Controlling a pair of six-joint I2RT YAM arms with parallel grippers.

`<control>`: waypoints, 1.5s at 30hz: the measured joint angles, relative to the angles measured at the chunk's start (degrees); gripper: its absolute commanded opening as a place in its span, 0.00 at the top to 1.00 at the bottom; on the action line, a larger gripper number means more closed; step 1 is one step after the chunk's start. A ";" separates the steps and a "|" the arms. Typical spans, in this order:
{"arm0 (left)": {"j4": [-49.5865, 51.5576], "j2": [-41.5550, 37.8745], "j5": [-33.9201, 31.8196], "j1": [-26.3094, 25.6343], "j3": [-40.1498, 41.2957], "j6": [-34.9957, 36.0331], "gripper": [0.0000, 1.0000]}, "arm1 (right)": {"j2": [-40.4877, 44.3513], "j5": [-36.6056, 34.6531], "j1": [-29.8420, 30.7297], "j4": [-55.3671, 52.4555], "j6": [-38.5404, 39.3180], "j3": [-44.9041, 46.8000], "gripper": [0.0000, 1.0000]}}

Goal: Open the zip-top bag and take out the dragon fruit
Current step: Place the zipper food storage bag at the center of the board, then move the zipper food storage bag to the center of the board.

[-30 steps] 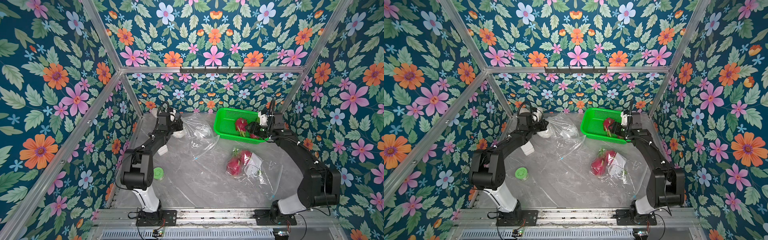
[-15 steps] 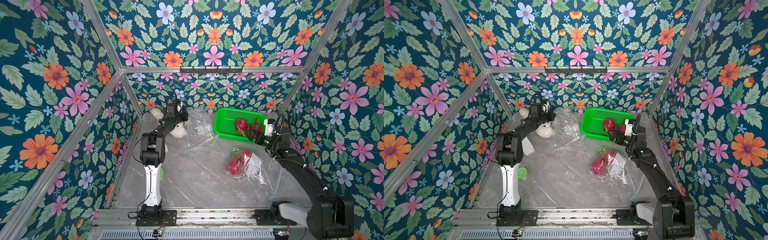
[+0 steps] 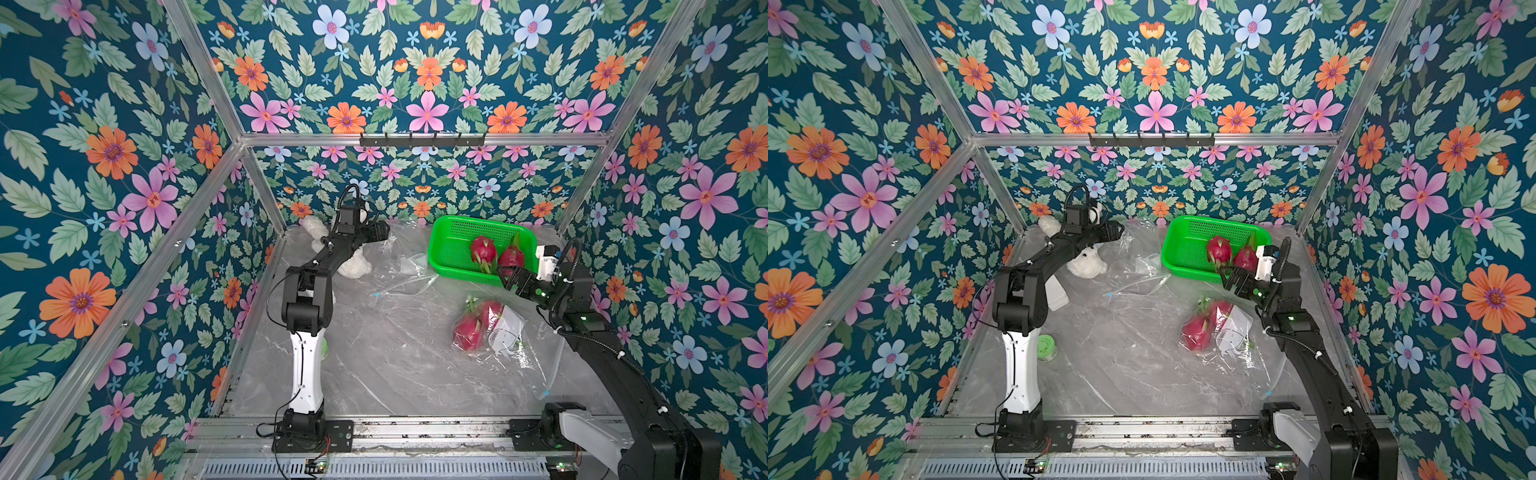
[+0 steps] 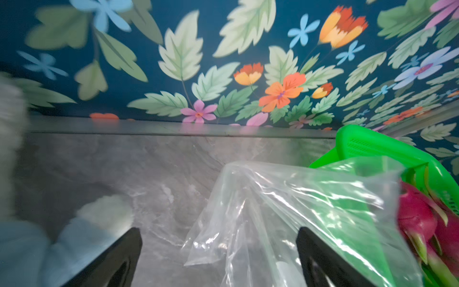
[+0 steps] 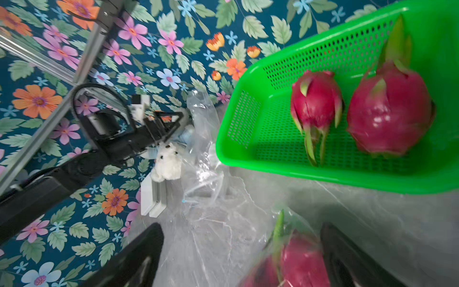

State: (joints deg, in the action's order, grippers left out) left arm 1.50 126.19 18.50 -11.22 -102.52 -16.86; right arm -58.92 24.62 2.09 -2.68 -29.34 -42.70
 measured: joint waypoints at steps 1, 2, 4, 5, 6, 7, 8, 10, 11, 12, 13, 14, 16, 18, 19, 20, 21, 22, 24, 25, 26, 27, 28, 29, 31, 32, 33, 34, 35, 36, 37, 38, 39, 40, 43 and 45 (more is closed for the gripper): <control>-0.63 -2.25 -0.59 0.00 2.03 0.31 0.01 | 0.70 -1.20 0.02 -1.79 0.00 0.81 0.03; -1.46 -4.63 -0.87 0.09 4.11 0.42 0.01 | 1.33 -2.16 0.02 -3.85 -0.07 1.55 0.04; -3.91 -8.57 -1.66 0.09 7.89 0.44 0.01 | 2.40 -4.52 0.02 -7.74 -0.48 2.84 0.05; -5.29 -10.88 -1.40 0.02 10.32 0.39 0.01 | 2.99 -5.55 0.02 -9.62 -0.79 3.65 0.06; -6.75 -12.72 -1.01 -0.02 12.44 0.11 0.01 | 3.43 -5.86 0.00 -10.82 -1.18 4.35 0.08; -8.41 -14.64 -0.35 -0.11 15.04 -0.52 0.01 | 3.87 -6.45 0.00 -12.24 -1.90 5.25 0.09; -9.70 -16.57 0.17 -0.28 17.57 -1.49 0.01 | 4.22 -6.99 0.00 -13.51 -2.36 6.23 0.10; -12.33 -19.93 1.18 -0.79 22.64 -2.80 0.01 | 4.74 -7.10 0.02 -15.30 -3.63 8.17 0.11; -13.94 -21.79 1.44 -1.11 25.77 -3.74 0.01 | 5.03 -7.37 0.11 -16.35 -4.20 9.31 0.11; -14.95 -23.26 1.86 -1.46 28.24 -4.48 0.01 | 5.29 -7.74 0.13 -16.94 -4.96 10.32 0.12; -15.89 -24.81 2.14 -2.03 30.95 -5.20 0.01 | 5.62 -7.96 0.26 -17.31 -5.68 11.61 0.13; -16.81 -26.25 2.38 -2.67 33.44 -5.88 0.01 | 5.88 -8.09 0.46 -17.42 -6.69 12.85 0.14; -18.21 -28.76 2.56 -4.15 37.73 -6.86 0.01 | 5.79 -8.28 1.92 -17.46 -8.72 15.02 0.14; -19.39 -30.93 2.62 -5.60 41.46 -7.34 0.01 | 4.11 -8.46 5.55 -16.94 -10.80 16.52 0.14; -19.93 -31.76 2.80 -6.12 42.99 -7.93 0.01 | 2.80 -8.68 7.43 -16.57 -11.41 16.63 0.14; -20.26 -32.59 3.58 -6.49 44.46 -8.61 0.01 | 0.90 -8.98 9.66 -15.69 -12.26 16.55 0.14; -20.55 -33.46 3.58 -6.71 45.92 -8.94 0.01 | -1.16 -9.73 11.76 -14.69 -12.87 16.20 0.14; -20.63 -34.32 3.52 -6.75 47.21 -9.55 0.01 | -2.97 -9.92 13.38 -13.64 -13.53 15.78 0.14; -20.74 -36.63 2.99 -6.82 50.16 -10.29 0.01 | -7.30 -10.10 16.52 -10.71 -14.67 14.40 0.14; -20.81 -37.66 2.97 -6.86 51.25 -10.75 0.01 | -9.07 -10.27 17.75 -9.75 -15.21 13.62 0.14; -20.87 -39.04 2.73 -6.86 52.63 -11.37 0.01 | -11.04 -10.78 19.08 -8.66 -15.54 12.61 0.14; -20.81 -40.48 2.58 -6.93 53.94 -11.43 0.01 | -13.31 -11.34 20.50 -7.41 -15.87 11.23 0.14; -20.83 -41.64 2.56 -6.99 54.97 -11.50 0.01 | -15.28 -11.34 21.55 -6.43 -15.98 9.94 0.14; -20.74 -43.06 2.56 -7.10 56.17 -11.65 0.01 | -17.84 -11.32 22.73 -5.38 -16.11 8.04 0.14; -20.63 -45.24 2.54 -7.15 57.94 -11.89 0.01 | -22.23 -11.32 24.26 -2.97 -16.11 4.98 0.14; -20.59 -46.31 2.54 -7.17 58.95 -12.13 0.01 | -24.50 -11.32 24.87 -1.64 -16.13 3.52 0.15; -20.50 -47.32 2.54 -7.32 59.93 -12.57 0.01 | -26.82 -11.30 25.35 -0.37 -16.13 2.03 0.15; -20.46 -48.24 2.51 -7.56 60.92 -12.81 0.01 | -28.79 -11.28 25.75 0.26 -16.13 0.50 0.15; -20.39 -49.16 2.54 -7.78 61.96 -13.00 0.01 | -30.93 -11.23 26.16 1.11 -16.15 -1.20 0.16; -20.31 -49.99 2.40 -8.09 62.99 -13.25 0.01 | -33.09 -11.06 26.69 1.95 -16.26 -3.30 0.16; -20.26 -50.56 2.36 -8.41 63.80 -13.66 0.01 | -35.12 -10.64 27.15 2.54 -16.46 -5.25 0.17; -19.91 -51.21 2.43 -8.81 64.72 -14.29 0.01 | -37.40 -9.90 27.76 3.63 -16.52 -7.48 0.17; -19.80 -51.84 2.43 -9.18 65.66 -14.45 0.01 | -39.26 -9.55 28.26 4.22 -16.55 -9.42 0.17; -19.56 -52.50 2.54 -9.57 66.51 -14.58 0.01 | -40.65 -9.07 28.65 4.57 -16.52 -11.15 0.18; -18.97 -54.71 2.51 -10.36 68.85 -15.56 0.01 | -41.72 -7.58 29.24 5.27 -16.50 -14.58 0.18; -18.47 -56.15 2.27 -11.02 70.10 -15.78 0.03 | -40.37 -7.08 29.20 5.33 -15.98 -15.65 0.18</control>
State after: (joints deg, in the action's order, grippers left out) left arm -16.97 70.04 20.78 -22.24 -32.42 -32.64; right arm -99.29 17.54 31.29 2.66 -45.32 -58.35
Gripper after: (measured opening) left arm 0.985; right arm 0.821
